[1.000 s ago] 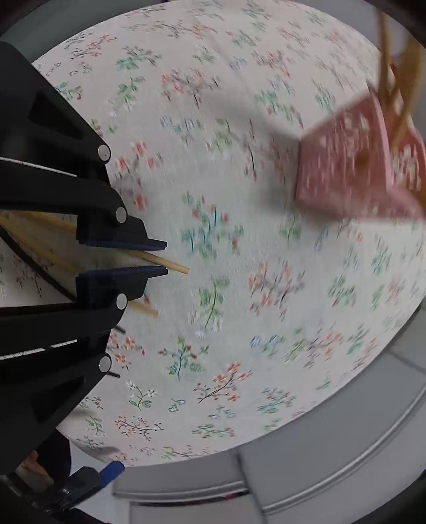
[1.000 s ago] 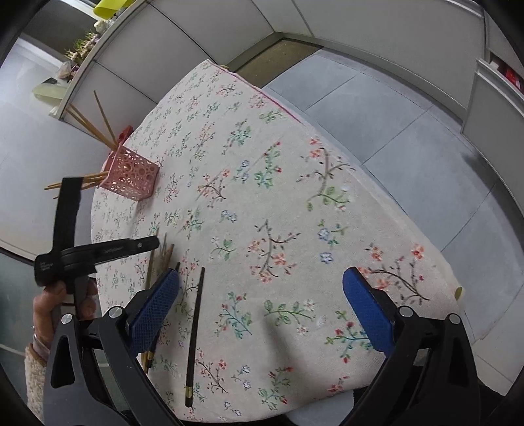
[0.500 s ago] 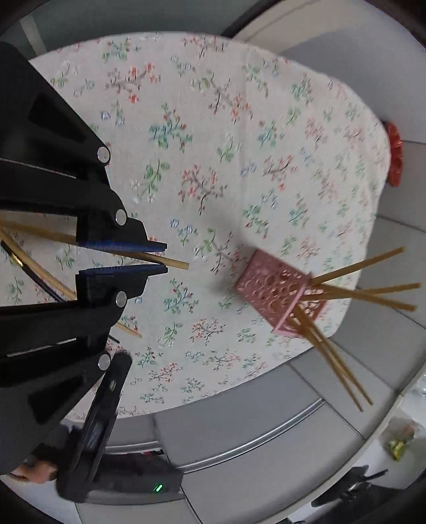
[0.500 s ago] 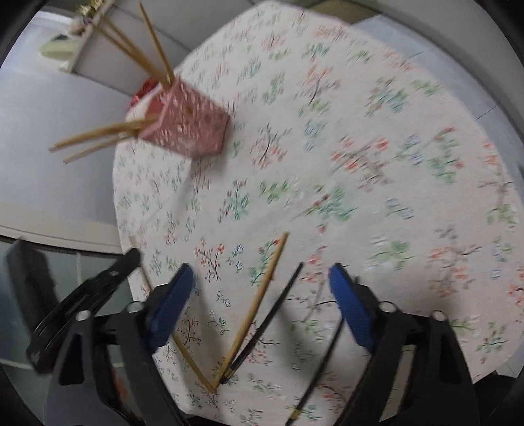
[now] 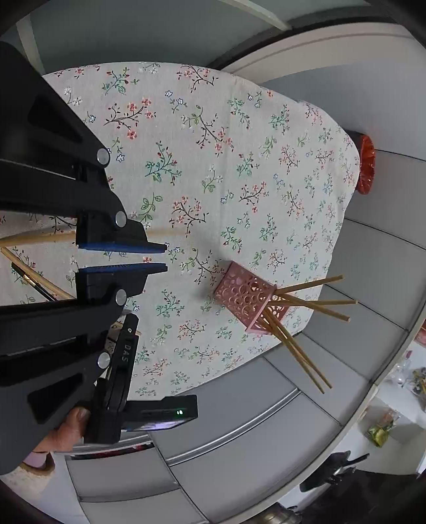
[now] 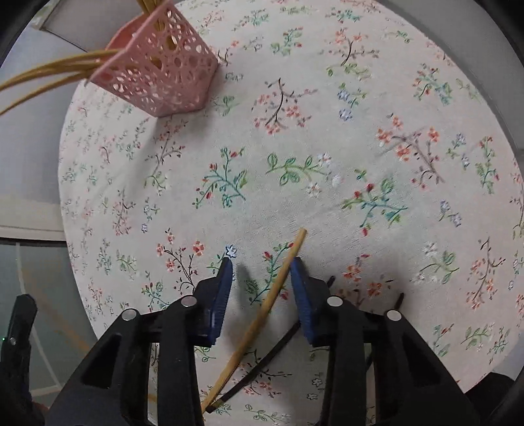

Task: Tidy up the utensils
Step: 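Grasp a bamboo chopstick with the right gripper while the left gripper lifts its chopstick, then carry both held chopsticks above the pink mesh holder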

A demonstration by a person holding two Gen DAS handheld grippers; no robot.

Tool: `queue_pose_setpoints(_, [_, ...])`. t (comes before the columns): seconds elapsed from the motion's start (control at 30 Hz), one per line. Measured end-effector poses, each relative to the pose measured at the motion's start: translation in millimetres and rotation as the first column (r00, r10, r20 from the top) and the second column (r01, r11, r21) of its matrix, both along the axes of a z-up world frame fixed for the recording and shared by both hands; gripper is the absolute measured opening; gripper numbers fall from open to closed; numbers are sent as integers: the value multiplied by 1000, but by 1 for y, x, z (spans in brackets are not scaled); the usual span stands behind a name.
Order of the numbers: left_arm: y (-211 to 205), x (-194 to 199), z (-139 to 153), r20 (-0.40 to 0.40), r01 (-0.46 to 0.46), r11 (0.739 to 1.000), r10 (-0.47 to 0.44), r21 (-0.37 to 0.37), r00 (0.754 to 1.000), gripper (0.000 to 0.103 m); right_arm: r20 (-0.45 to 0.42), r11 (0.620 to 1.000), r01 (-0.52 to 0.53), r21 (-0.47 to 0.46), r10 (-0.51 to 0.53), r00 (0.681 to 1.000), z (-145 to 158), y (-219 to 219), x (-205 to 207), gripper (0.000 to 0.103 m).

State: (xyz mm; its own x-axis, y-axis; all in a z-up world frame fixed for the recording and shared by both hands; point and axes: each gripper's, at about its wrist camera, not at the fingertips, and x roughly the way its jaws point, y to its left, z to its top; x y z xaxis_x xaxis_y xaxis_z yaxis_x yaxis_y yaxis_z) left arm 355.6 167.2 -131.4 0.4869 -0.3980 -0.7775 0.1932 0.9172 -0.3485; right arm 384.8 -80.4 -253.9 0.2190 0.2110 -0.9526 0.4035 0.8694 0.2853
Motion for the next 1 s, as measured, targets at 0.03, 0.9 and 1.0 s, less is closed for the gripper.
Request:
queue_pose_setpoints(0.03, [2,-1,2,5,-3,1000,3,-7,1000,6,-7,1000,7,-10,-7,1000,-1,2,0,32])
queue_pose_setpoints(0.9, [-38,76,-113,-310,-13,974,85,226,947,36,41,998,57,4,-57,998,8,-1,22,4])
queue_pose_setpoints(1.0, [-44,77,-117,-303,4,970,73,245,950,43,64,999,48,4,-48,997,12,-4,20,4])
